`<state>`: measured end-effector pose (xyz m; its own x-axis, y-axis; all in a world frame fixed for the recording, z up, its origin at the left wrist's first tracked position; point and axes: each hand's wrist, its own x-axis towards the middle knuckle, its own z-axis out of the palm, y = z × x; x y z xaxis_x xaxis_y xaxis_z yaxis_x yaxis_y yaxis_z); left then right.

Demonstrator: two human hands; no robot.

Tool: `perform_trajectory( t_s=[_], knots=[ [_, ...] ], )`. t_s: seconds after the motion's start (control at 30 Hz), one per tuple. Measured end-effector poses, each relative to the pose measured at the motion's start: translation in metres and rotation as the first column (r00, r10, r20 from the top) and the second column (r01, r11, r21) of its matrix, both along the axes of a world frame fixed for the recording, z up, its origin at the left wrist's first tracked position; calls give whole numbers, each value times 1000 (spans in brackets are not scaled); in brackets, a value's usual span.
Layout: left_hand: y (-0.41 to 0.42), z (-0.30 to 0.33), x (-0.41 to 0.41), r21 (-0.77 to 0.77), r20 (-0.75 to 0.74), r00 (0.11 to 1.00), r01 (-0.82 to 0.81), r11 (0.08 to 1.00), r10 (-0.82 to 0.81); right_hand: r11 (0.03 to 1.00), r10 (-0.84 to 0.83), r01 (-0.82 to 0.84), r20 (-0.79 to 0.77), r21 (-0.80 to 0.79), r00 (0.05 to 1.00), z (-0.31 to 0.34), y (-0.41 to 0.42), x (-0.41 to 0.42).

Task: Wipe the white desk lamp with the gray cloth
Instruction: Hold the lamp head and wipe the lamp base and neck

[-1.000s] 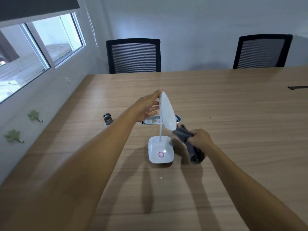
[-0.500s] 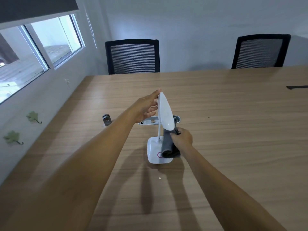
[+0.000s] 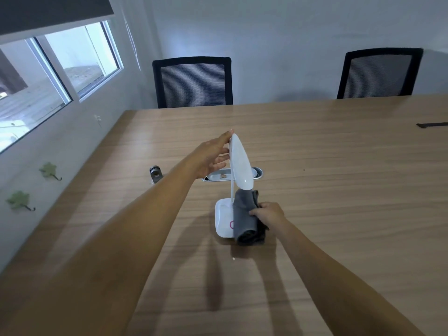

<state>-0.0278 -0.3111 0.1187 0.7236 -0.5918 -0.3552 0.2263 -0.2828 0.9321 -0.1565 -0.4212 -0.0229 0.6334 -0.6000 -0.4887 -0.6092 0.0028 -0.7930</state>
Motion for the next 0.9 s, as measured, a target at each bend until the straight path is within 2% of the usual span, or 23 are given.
perform_trajectory(
  t_s=[0.03, 0.1, 0.17, 0.23, 0.27, 0.33, 0.37, 0.4, 0.43, 0.5, 0.57, 0.63, 0.67, 0.7, 0.77, 0.83, 0.9],
  knots=[
    [0, -1, 0, -1, -2, 1000, -3, 1000, 3, 985, -11, 3, -47, -174, 999, 2, -2, -3],
    [0, -2, 1, -6, -2, 1000, -6, 1000, 6, 942, -73, 74, 14, -326, 997, 7, -8, -3],
    [-1, -4, 1, -10, 3, 1000, -11, 1000, 11, 959, -50, 90, 152, -269, 987, 14, -10, 4],
    [-2, -3, 1, -12, 4, 1000, -15, 1000, 15, 985, 78, -49, 170, -167, 982, 20, -8, 16],
    [-2, -3, 1, -13, 1, 1000, -16, 1000, 16, 977, 154, -135, 106, -164, 982, 19, -10, 22],
    [-2, -2, 1, -12, -5, 1000, -12, 1000, 12, 899, 273, -296, -115, -323, 955, 21, -14, 28],
    [-2, -2, 0, -10, -5, 1000, -9, 1000, 9, 848, 272, -334, -203, -412, 941, 24, -16, 31],
    [-3, -1, 0, -9, -5, 1000, -7, 1000, 7, 825, 247, -314, -199, -471, 948, 25, -19, 35],
    [-3, -2, 1, -9, -5, 1000, -8, 1000, 8, 839, 246, -287, -148, -462, 958, 23, -23, 43],
    [-4, -1, 0, -9, -4, 1000, -8, 1000, 8, 904, 280, -272, -25, -330, 960, 24, -27, 55],
    [-5, -1, 1, -9, -7, 1000, -5, 1000, 5, 895, 356, -348, -21, -280, 934, 17, -28, 61],
    [-5, -2, 2, -3, -10, 1000, -2, 1000, 2, 819, 405, -442, -177, -367, 897, 14, -25, 54],
    [-5, -2, 3, -1, -7, 1000, 0, 1000, 0, 798, 357, -422, -225, -430, 906, 14, -24, 51],
    [-5, -1, 3, 0, -4, 1000, 1, 1000, -1, 796, 297, -366, -217, -483, 930, 12, -26, 51],
    [-5, -2, 4, 3, -2, 1000, -2, 1000, 2, 834, 207, -223, -89, -505, 974, 7, -29, 53],
    [-5, -2, 5, 5, -4, 1000, -7, 1000, 8, 933, 160, -117, 101, -342, 982, 9, -27, 54],
    [-6, -2, 4, -1, -7, 1000, -9, 1000, 9, 980, 130, -104, 149, -170, 980, 3, -20, 49]
  ],
)
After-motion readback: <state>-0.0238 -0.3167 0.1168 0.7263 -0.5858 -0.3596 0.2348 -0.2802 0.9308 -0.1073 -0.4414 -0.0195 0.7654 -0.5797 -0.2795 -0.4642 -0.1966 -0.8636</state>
